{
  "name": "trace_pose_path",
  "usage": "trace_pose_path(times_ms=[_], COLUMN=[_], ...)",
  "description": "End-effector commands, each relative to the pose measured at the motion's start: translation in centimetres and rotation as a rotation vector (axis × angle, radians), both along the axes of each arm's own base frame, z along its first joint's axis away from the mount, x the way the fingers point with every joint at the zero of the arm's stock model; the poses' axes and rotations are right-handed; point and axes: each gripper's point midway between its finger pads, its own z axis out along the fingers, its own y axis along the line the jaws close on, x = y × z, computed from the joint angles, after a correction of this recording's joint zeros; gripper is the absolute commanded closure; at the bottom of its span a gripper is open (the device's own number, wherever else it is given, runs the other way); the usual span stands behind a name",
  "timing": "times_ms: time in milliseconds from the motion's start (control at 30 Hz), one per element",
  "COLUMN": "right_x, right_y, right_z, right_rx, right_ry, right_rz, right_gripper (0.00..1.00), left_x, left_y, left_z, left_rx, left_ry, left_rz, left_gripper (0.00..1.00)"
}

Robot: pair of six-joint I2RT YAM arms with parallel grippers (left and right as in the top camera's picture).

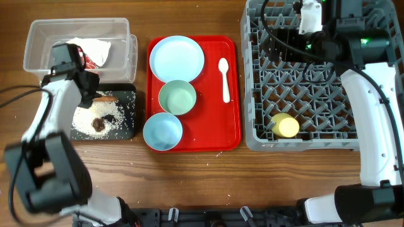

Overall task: Sort waste into correct bins and load items into the dishwasher rack
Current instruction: 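Grasp the light-green bowl with the right gripper and lift it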

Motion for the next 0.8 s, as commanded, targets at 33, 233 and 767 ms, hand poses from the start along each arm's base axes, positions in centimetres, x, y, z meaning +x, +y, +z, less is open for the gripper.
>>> trace_pose_path(times_ms=[33, 233, 767], right_x=[-0.1, -1.9, -3.4], right_y=[6.1, 15.7, 21.0], right_z=[0.9, -8.3, -25.4], right_rx=[0.093, 0.073, -0.017], right_ry=[-0.043, 0.151, 0.499], right_rz=[0.122, 0.183, 0.12], right_gripper=[0.11, 0.18, 0.96], left_x=[-1.6, -1.5, -0.2], left_y=[-1.3, -5.4, -12.4], left_z=[6.9, 8.2, 13.3], left_rx=[0.076, 0.054, 0.084], left_ry=[-0.071, -0.094, -0.291], left_rz=[-0.195, -0.347, -0.763], left_gripper=[0.46, 0.46, 0.0])
